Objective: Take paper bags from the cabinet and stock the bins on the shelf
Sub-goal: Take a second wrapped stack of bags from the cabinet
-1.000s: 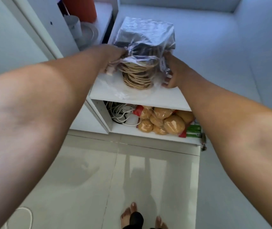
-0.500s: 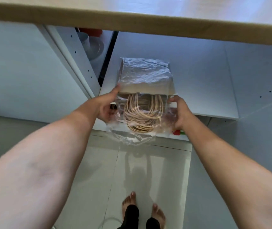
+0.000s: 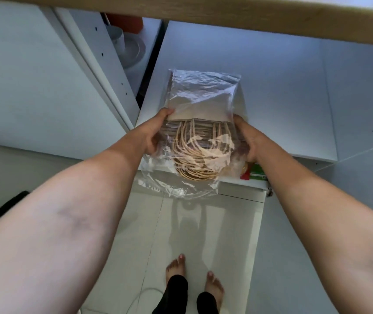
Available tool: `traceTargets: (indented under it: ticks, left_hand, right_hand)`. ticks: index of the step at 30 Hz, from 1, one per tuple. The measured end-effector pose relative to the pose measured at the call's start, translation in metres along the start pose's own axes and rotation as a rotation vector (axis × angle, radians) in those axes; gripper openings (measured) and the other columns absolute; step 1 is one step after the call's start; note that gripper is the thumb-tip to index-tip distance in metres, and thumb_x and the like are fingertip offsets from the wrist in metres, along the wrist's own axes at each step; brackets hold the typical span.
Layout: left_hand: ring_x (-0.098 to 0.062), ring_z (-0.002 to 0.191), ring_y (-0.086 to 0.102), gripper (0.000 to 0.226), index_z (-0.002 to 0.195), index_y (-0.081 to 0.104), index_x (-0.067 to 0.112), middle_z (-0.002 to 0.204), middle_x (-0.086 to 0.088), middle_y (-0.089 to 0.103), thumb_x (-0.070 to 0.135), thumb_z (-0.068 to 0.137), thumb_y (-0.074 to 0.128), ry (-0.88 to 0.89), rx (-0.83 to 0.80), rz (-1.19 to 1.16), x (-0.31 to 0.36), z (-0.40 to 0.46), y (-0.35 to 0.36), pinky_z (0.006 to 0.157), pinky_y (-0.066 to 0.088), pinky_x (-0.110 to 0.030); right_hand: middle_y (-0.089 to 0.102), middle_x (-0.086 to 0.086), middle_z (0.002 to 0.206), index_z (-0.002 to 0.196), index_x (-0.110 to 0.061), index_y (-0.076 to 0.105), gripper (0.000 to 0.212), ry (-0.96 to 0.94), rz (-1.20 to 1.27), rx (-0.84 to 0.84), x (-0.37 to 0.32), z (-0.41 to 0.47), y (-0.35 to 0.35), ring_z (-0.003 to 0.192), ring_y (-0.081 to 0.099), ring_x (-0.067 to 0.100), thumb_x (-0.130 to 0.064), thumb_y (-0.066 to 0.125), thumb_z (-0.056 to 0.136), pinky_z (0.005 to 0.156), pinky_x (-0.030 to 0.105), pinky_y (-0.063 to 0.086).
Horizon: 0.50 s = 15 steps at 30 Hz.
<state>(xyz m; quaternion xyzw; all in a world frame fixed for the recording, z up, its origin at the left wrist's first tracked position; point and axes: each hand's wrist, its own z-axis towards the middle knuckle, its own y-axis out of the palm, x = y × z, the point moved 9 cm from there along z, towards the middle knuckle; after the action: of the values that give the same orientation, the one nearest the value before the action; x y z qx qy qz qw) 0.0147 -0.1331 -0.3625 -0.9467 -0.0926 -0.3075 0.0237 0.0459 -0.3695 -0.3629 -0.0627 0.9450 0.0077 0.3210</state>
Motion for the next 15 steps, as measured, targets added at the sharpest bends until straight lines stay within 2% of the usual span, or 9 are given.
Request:
traceTargets:
  ticks: [3, 5, 7, 9, 11, 12, 13, 15]
  left_hand:
    - [-0.019, 0.073, 0.066, 0.043, 0.084, 0.065, 0.018, 0.088, -0.004, 0.071, 0.057, 0.066, 0.071, -0.039, -0.040, -0.059, -0.014, -0.019, -0.003, 0.070, 0.050, -0.023]
    - [-0.015, 0.052, 0.067, 0.033, 0.079, 0.065, 0.016, 0.068, -0.003, 0.072, 0.049, 0.076, 0.069, -0.073, -0.067, -0.105, -0.027, -0.037, -0.003, 0.049, 0.050, -0.017]
    - [-0.015, 0.040, 0.063, 0.027, 0.078, 0.063, 0.016, 0.057, -0.003, 0.070, 0.042, 0.082, 0.065, -0.089, -0.068, -0.137, -0.041, -0.059, -0.004, 0.039, 0.046, -0.017]
    - [-0.016, 0.044, 0.065, 0.025, 0.082, 0.064, 0.014, 0.062, -0.004, 0.071, 0.039, 0.082, 0.067, -0.127, -0.081, -0.176, -0.057, -0.085, -0.007, 0.042, 0.051, -0.020]
    - [-0.018, 0.060, 0.068, 0.032, 0.085, 0.065, 0.012, 0.076, -0.006, 0.071, 0.039, 0.070, 0.076, -0.148, -0.065, -0.224, -0.072, -0.112, -0.019, 0.067, 0.058, -0.028]
    - [-0.020, 0.067, 0.067, 0.041, 0.087, 0.065, 0.012, 0.082, -0.007, 0.070, 0.039, 0.060, 0.080, -0.151, -0.041, -0.237, -0.079, -0.128, -0.029, 0.079, 0.055, -0.030]
    - [-0.021, 0.070, 0.065, 0.048, 0.088, 0.065, 0.012, 0.086, -0.007, 0.069, 0.040, 0.054, 0.082, -0.153, -0.019, -0.246, -0.085, -0.140, -0.038, 0.084, 0.053, -0.032]
    - [-0.022, 0.065, 0.066, 0.048, 0.089, 0.065, 0.011, 0.081, -0.009, 0.070, 0.041, 0.055, 0.080, -0.160, 0.032, -0.258, -0.099, -0.163, -0.056, 0.075, 0.056, -0.034]
  right_hand:
    - [0.072, 0.009, 0.108, 0.108, -0.019, 0.069, 0.073, 0.023, -0.033, 0.000, 0.007, -0.015, -0.001, 0.101, 0.068, 0.029, -0.072, 0.071, 0.058, 0.095, 0.051, 0.051]
    - [0.074, 0.011, 0.105, 0.107, -0.017, 0.070, 0.076, 0.040, -0.034, -0.019, 0.013, -0.029, -0.001, 0.098, 0.070, 0.030, -0.069, 0.074, 0.051, 0.087, 0.050, 0.055]
    - [0.075, 0.012, 0.103, 0.109, -0.015, 0.071, 0.082, 0.050, -0.059, -0.014, 0.019, -0.041, 0.000, 0.095, 0.071, 0.031, -0.067, 0.076, 0.045, 0.081, 0.048, 0.058]
    - [0.075, 0.012, 0.105, 0.112, -0.012, 0.070, 0.078, 0.047, -0.083, 0.012, 0.025, -0.053, 0.001, 0.098, 0.071, 0.031, -0.063, 0.075, 0.053, 0.087, 0.048, 0.056]
    - [0.073, 0.013, 0.109, 0.116, -0.012, 0.067, 0.074, 0.023, -0.101, 0.003, 0.028, -0.069, 0.009, 0.099, 0.070, 0.031, -0.059, 0.075, 0.059, 0.090, 0.047, 0.055]
    - [0.073, 0.013, 0.110, 0.117, -0.012, 0.066, 0.079, 0.018, -0.121, 0.005, 0.030, -0.079, 0.015, 0.097, 0.070, 0.030, -0.060, 0.077, 0.056, 0.089, 0.047, 0.056]
    - [0.072, 0.013, 0.109, 0.117, -0.012, 0.065, 0.081, 0.029, -0.145, -0.003, 0.032, -0.091, 0.021, 0.095, 0.071, 0.030, -0.061, 0.078, 0.053, 0.087, 0.047, 0.057]
    - [0.071, 0.013, 0.107, 0.111, -0.011, 0.065, 0.070, 0.040, -0.189, -0.030, 0.034, -0.119, 0.038, 0.092, 0.070, 0.030, -0.059, 0.077, 0.062, 0.082, 0.045, 0.059]
